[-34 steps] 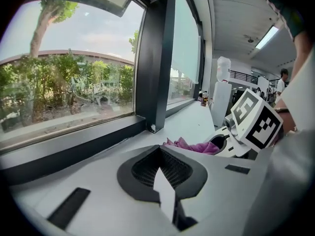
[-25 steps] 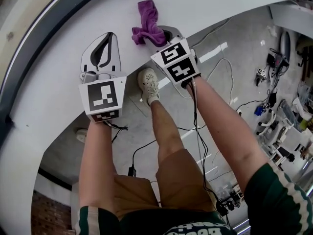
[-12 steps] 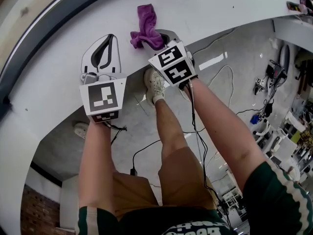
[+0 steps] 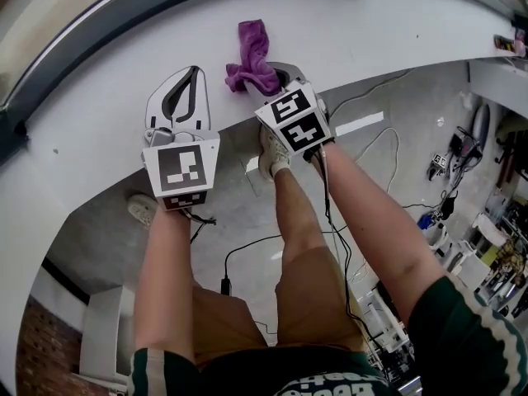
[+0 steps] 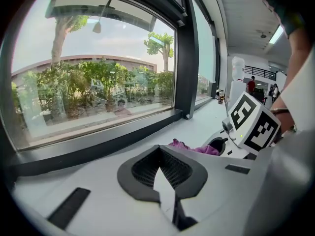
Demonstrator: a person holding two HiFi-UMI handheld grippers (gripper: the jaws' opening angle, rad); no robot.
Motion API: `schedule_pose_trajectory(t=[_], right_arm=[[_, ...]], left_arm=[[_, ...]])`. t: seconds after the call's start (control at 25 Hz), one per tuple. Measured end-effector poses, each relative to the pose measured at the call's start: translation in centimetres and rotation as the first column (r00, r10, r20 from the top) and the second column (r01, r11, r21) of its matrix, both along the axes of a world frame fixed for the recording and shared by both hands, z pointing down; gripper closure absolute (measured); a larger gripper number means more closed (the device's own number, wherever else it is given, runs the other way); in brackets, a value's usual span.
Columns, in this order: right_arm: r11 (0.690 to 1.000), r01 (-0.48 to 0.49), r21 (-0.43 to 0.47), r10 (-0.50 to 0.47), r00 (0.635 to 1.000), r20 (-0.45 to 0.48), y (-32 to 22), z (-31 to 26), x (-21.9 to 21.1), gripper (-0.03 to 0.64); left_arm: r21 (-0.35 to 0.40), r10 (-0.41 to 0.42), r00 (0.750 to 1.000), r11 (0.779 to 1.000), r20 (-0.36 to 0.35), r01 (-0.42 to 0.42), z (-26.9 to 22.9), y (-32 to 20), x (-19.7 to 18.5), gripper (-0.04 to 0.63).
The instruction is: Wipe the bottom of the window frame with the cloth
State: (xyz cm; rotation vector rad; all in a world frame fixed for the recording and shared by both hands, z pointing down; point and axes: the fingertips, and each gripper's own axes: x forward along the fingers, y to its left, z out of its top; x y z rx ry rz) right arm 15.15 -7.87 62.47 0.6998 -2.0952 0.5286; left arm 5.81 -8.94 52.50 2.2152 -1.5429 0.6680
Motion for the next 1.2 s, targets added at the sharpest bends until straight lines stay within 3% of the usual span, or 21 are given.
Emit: schedule_pose_trajectory(t=[0.64,1.2], right_arm=[[0.995,0.099,-0.013,-0.099,0.995,0.016,4.3,0.3,-10.5,0.489],[0.978,0.209,-0.018,-0.209,0.978,0.022,6.9,0.3,-18.1,0.489]], left_arm=[[-0.016,-0.116,0.993,0.993,0.018,0.117,0.4,5.4,-11.2,0.589],[-0.021,-0.206,0.978,0.978,-0.001,0.206,0.0,8.4,-17.1,0.589]])
